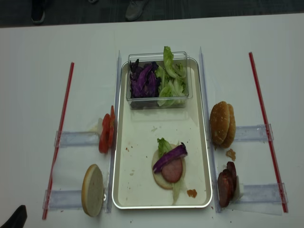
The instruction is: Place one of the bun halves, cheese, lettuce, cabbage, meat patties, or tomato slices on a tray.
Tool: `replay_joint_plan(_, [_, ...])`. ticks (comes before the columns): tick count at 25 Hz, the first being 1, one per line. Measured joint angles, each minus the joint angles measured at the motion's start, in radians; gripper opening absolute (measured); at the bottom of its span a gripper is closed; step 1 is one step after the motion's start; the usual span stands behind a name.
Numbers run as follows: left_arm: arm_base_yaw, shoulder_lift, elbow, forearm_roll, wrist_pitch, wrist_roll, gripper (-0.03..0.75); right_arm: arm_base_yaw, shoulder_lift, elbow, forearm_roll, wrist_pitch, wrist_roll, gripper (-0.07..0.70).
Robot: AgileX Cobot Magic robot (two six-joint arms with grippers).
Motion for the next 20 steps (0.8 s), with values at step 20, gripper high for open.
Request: replay_joint_plan(20, [0.0,0.0,0.0,0.0,0.0,0.0,0.41,0.0,0.0,0.0,0.0,0.0,0.002,0.434])
